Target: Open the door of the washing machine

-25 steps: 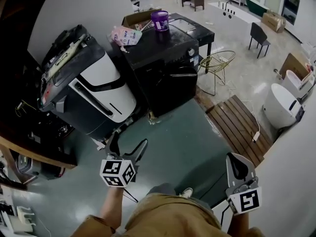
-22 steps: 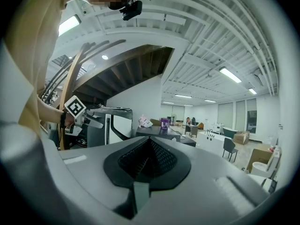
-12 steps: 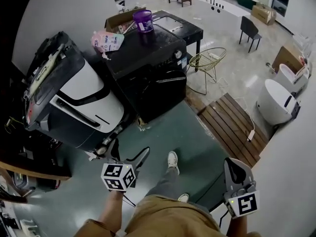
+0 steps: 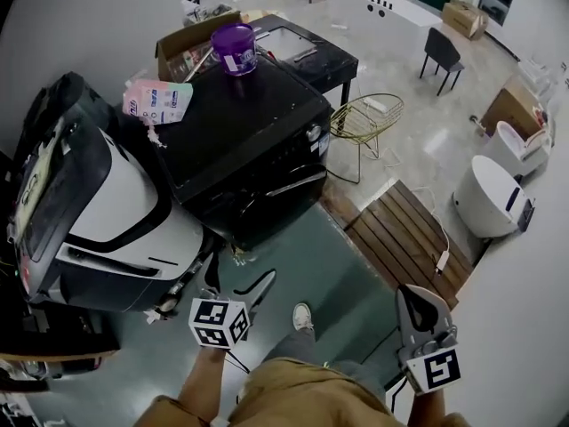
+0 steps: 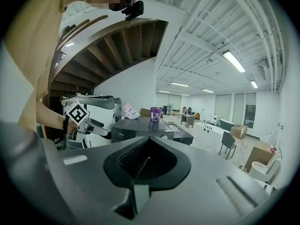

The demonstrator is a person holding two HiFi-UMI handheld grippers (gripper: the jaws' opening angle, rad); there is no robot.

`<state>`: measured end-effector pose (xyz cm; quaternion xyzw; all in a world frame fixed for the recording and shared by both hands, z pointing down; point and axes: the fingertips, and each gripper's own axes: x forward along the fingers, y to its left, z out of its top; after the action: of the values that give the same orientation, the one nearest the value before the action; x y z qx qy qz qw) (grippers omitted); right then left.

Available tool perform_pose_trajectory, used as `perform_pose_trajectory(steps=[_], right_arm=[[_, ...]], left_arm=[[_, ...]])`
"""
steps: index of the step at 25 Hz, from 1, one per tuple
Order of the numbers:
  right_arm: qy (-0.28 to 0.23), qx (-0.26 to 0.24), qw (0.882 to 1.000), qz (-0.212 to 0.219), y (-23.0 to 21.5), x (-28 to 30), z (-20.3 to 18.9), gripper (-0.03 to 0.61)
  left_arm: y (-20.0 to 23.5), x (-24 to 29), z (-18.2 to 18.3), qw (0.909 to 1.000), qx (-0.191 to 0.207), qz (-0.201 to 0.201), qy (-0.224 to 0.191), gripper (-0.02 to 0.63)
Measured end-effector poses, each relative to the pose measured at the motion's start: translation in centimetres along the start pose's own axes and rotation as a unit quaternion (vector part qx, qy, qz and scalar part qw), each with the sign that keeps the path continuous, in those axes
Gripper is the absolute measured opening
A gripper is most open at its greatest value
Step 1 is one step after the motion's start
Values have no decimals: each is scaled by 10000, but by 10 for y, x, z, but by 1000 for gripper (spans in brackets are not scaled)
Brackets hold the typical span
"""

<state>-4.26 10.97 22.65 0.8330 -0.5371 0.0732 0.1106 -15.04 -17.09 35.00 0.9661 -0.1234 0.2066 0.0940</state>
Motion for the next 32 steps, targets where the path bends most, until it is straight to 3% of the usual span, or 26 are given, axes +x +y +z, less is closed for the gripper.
perform_pose_trajectory(steps=[11,20,26,32], right_arm=[[17,29,9998,-216,-74,63,22,5],[-292,61,9983,509,-162,141,25,5],[-116,160,9956,920,-214,177,8,5],[157,242,9918,1242,-246,210,-34,6]], left_arm=[[-3,100,43,9995,138,-232,179,617],[-16,182,56,9969,432,373,543,617],[-19,251,48,9872,908,793,1049,617],[-27,326,20,9688,1637,862,1647,615]])
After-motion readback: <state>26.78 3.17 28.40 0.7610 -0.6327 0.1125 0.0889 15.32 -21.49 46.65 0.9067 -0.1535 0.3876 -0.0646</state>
